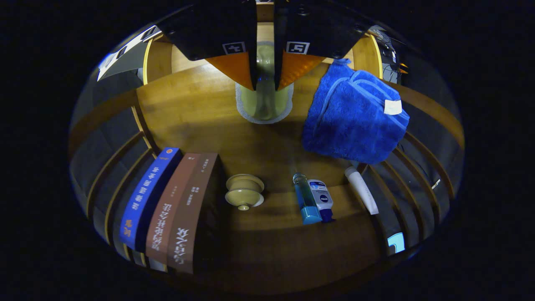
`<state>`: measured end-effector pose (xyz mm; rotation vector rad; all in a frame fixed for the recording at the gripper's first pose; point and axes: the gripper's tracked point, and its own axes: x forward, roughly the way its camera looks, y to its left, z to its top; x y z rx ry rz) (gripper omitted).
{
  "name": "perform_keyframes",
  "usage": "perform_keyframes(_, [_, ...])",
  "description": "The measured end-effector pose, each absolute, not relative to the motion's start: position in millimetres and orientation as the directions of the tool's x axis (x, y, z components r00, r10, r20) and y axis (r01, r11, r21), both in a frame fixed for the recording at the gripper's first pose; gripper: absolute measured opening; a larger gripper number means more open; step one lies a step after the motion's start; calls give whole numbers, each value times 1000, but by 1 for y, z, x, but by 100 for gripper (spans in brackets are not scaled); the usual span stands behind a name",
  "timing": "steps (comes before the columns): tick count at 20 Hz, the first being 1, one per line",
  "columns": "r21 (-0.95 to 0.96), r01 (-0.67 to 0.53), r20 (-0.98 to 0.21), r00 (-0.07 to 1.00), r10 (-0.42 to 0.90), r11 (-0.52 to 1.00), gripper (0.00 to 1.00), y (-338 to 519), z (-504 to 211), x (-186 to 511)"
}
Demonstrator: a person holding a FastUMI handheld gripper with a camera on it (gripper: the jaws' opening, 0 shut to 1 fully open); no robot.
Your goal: Pull open the drawer, take out the items inside it, and place them on the countertop above the cabinet.
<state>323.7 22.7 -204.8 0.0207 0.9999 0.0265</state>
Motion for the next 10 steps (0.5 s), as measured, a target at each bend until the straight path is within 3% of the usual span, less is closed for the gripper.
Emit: perform_keyframes(10, [75,-62,-860,501,96,995,22,28,-220,352])
